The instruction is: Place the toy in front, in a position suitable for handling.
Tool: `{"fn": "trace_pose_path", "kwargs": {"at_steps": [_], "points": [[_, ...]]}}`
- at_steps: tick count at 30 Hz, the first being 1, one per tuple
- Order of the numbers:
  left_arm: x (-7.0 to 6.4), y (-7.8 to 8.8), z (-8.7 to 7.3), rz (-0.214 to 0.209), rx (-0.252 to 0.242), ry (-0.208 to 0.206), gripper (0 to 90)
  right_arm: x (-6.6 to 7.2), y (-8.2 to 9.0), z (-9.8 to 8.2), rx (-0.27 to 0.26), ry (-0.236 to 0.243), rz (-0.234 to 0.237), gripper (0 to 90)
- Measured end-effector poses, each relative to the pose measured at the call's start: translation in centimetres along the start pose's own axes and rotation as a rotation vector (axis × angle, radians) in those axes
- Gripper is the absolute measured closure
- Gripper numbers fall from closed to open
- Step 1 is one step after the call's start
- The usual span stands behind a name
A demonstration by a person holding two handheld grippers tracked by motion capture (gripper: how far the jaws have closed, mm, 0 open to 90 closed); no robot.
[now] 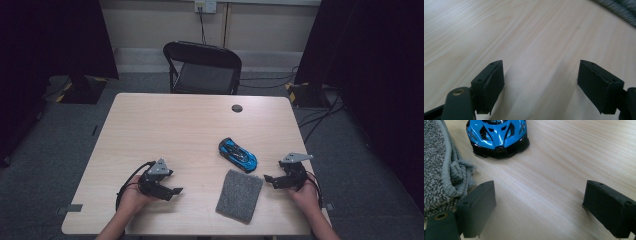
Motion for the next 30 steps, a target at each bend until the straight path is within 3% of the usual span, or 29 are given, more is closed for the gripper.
{"fn": "trace_pose_path", "kwargs": {"at_steps": [1, 5, 10, 14, 15, 20, 26, 30], "points": [[-0.7, -0.2, 0.7, -0.035, 0.011, -0.016, 20.6, 0.0, 0.0, 0.0, 0.0, 0.0, 0.0, 10.2], [-2.6, -0.8, 2.6, -0.06, 0.024, -0.085, 22.1, 0.0, 0.0, 0.0, 0.0, 0.0, 0.0, 10.2], [-5.3, -2.2, 5.8, -0.129, 0.023, -0.13, 24.0, 0.0, 0.0, 0.0, 0.0, 0.0, 0.0, 10.2], [-6.6, -3.1, 7.3, -0.152, 0.041, -0.168, 25.8, 0.0, 0.0, 0.0, 0.0, 0.0, 0.0, 10.2], [-7.5, -3.9, 8.3, -0.165, 0.045, -0.181, 27.0, 0.0, 0.0, 0.0, 0.0, 0.0, 0.0, 10.2], [-8.9, -5.6, 10.3, -0.178, 0.069, -0.203, 30.0, 0.0, 0.0, 0.0, 0.0, -0.001, -0.001, 10.2], [-10.2, -7.3, 12.2, -0.183, 0.092, -0.186, 31.7, 0.0, 0.0, 0.0, 0.001, -0.003, -0.003, 10.2], [-11.4, -8.8, 13.0, -0.137, 0.125, -0.203, 31.9, 0.0, 0.0, 0.0, 0.001, -0.004, -0.005, 10.2]]}}
Point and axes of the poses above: each handheld gripper's, and its own axes: y roughly backward along the jaws, z roughly out of its top, x roughly to its left, the point moved 5 cm from there along -y, roughly forward along the jaws, and after that the axes turned 13 degrees about x, right-handed, at the moved point
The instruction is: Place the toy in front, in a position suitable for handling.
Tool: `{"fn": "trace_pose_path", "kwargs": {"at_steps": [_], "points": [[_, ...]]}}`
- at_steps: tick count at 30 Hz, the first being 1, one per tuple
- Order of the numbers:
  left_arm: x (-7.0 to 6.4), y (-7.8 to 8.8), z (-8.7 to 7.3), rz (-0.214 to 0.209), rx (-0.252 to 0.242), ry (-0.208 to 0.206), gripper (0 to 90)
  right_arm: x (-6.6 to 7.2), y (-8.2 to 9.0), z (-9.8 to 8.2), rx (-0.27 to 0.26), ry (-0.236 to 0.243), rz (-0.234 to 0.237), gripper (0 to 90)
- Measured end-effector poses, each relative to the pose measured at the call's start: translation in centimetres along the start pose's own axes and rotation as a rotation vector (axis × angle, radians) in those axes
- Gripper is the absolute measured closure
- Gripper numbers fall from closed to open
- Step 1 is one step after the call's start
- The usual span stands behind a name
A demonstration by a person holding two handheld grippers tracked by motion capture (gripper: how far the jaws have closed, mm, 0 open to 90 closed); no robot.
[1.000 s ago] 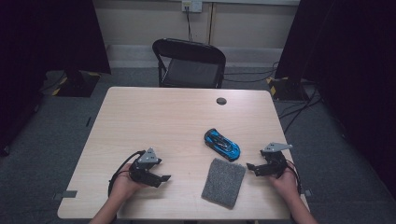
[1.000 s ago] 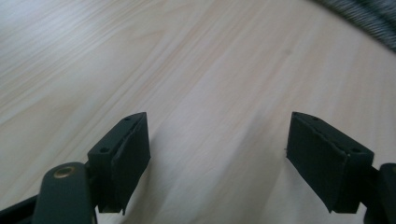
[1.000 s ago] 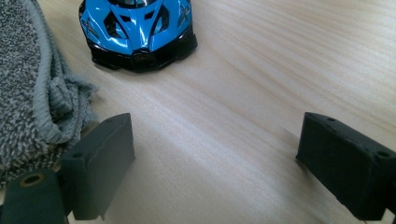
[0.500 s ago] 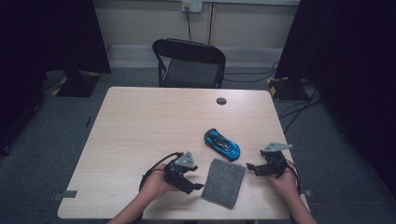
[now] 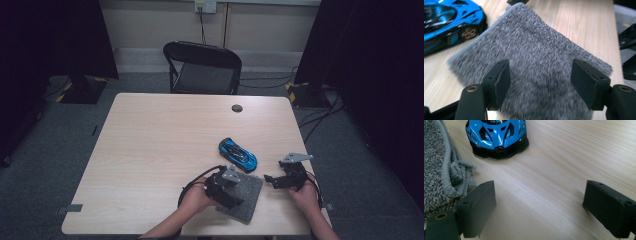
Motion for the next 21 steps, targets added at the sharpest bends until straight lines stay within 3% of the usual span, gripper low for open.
{"fn": "trace_pose_path", "kwargs": {"at_steps": [4, 9, 10, 13, 17, 21], "points": [[0.0, -0.8, -0.1, 0.008, 0.026, -0.015, 29.1, 0.0, 0.0, 0.0, 0.0, -0.005, -0.004, 10.2], [0.1, -1.1, -0.4, -0.011, 0.02, -0.015, 28.8, 0.1, 0.0, 0.0, 0.0, -0.009, -0.007, 10.2], [0.2, -1.0, -0.4, -0.004, 0.03, -0.03, 31.2, 0.1, 0.0, 0.0, 0.0, -0.009, -0.007, 10.2], [0.1, -0.9, -0.2, 0.006, 0.057, -0.024, 39.0, 0.1, 0.0, 0.0, -0.001, -0.011, -0.007, 10.2], [0.1, -0.6, -0.3, -0.019, 0.067, -0.021, 61.0, 0.1, 0.0, 0.0, 0.0, -0.014, -0.009, 10.2], [0.0, -0.2, -0.7, -0.038, 0.069, -0.015, 72.4, 0.1, 0.0, 0.0, 0.0, -0.013, -0.008, 10.2]]}}
Point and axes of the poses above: each handheld gripper's, and its own axes: y roughly backward along the jaws, z roughly out of its top, x roughly to its left, the point moved 5 cm from there along -y, roughly forward along the jaws, and after that the axes turned 13 degrees about x, right-handed, at the moved point
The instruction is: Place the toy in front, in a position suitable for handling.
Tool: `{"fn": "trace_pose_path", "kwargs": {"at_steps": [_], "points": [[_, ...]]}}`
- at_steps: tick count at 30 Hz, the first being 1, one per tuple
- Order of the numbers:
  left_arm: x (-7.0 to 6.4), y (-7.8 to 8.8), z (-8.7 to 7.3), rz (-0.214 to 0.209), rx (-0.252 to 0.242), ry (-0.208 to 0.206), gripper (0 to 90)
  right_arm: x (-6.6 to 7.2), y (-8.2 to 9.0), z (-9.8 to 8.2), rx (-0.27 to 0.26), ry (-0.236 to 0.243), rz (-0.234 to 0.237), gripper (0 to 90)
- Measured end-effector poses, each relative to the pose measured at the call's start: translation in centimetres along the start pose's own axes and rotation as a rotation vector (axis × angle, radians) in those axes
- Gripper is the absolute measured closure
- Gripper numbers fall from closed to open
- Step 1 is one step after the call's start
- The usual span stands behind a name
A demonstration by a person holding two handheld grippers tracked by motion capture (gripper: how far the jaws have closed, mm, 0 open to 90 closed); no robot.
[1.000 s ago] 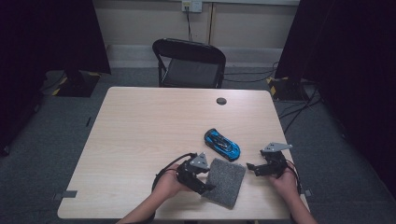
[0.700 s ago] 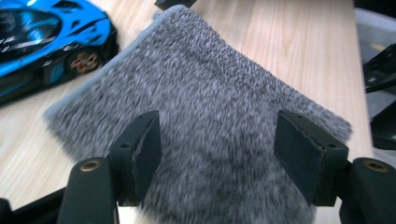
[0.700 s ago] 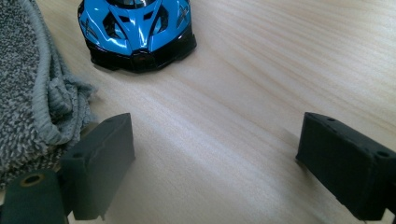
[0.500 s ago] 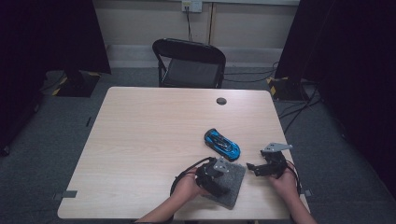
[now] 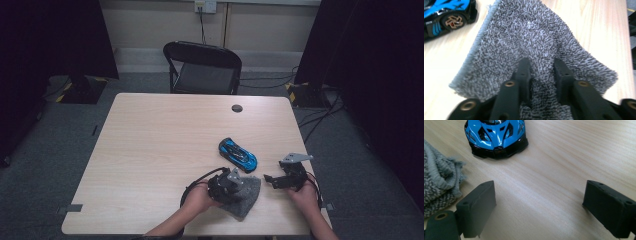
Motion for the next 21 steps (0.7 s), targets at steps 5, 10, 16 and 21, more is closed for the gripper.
{"fn": "trace_pose_path", "kwargs": {"at_steps": [5, 10, 16, 21], "points": [[0.7, 1.2, -1.3, 0.006, 0.006, 0.019, 75.1, 0.0, 0.0, 0.0, 0.0, 0.0, 0.0, 10.2], [2.3, 3.2, -4.5, 0.034, -0.003, 0.073, 75.0, 0.0, 0.0, 0.0, 0.0, 0.0, 0.0, 10.2], [4.0, 6.1, -10.0, 0.074, 0.018, 0.135, 74.7, 0.0, 0.0, 0.0, 0.0, -0.001, -0.001, 10.2], [4.8, 8.4, -14.6, 0.123, 0.031, 0.187, 74.3, 0.0, 0.0, 0.0, 0.0, -0.003, -0.002, 10.2]]}}
Point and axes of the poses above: each handheld gripper's, and its own axes: y roughly backward along the jaws, z roughly out of its top, x roughly to its left, the point moved 5 cm from there along -y, roughly forward along the jaws, and after that the axes turned 13 degrees about x, right-handed, at the moved point
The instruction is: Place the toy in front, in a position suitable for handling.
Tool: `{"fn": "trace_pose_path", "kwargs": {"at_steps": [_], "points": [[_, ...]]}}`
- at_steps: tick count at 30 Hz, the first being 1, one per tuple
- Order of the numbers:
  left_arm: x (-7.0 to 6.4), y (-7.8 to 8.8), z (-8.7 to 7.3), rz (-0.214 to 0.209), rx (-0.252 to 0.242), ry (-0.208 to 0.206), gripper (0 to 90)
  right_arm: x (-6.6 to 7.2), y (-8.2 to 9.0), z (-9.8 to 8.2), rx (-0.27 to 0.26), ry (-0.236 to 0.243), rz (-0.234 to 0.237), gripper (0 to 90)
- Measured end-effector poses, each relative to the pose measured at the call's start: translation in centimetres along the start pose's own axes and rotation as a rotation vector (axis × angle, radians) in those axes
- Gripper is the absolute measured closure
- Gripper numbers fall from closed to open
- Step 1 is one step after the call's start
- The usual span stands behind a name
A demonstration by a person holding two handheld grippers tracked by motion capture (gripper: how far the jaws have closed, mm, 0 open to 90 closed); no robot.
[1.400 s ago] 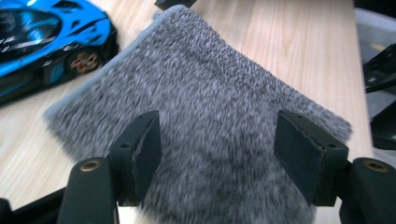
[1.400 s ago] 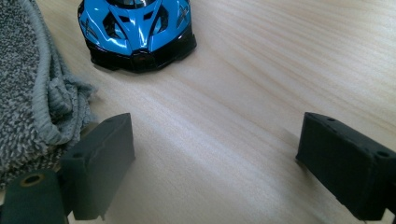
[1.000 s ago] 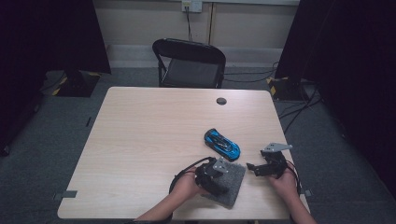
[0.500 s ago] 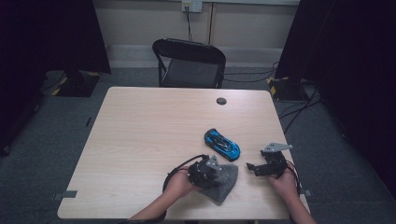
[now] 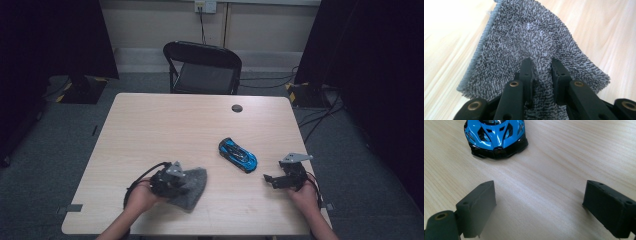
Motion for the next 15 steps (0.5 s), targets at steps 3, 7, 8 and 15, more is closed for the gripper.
{"fn": "trace_pose_path", "kwargs": {"at_steps": [3, 7, 8, 15], "points": [[0.8, 0.8, -2.1, 0.015, -0.031, 0.062, 74.2, 0.0, 0.0, 0.0, 0.0, -0.003, 0.0, 10.1], [1.2, 1.2, -3.4, 0.04, -0.035, 0.05, 72.6, 0.1, 0.0, 0.1, 0.0, -0.004, -0.001, 10.1], [1.2, 1.1, -3.5, 0.045, -0.044, 0.055, 70.4, 0.1, 0.0, 0.1, 0.001, -0.004, -0.001, 10.1], [1.3, 1.1, -3.9, 0.053, -0.078, 0.112, 35.3, 1.0, 0.1, 0.8, 0.022, 0.065, -0.005, 13.4]]}}
Point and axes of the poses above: each handheld gripper's, and its own axes: y roughly backward along the jaws, z roughly out of its top, x roughly to its left, the point moved 5 cm from there along -y, roughly forward along the jaws, and after that the axes turned 13 degrees about x, right-handed, at the moved point
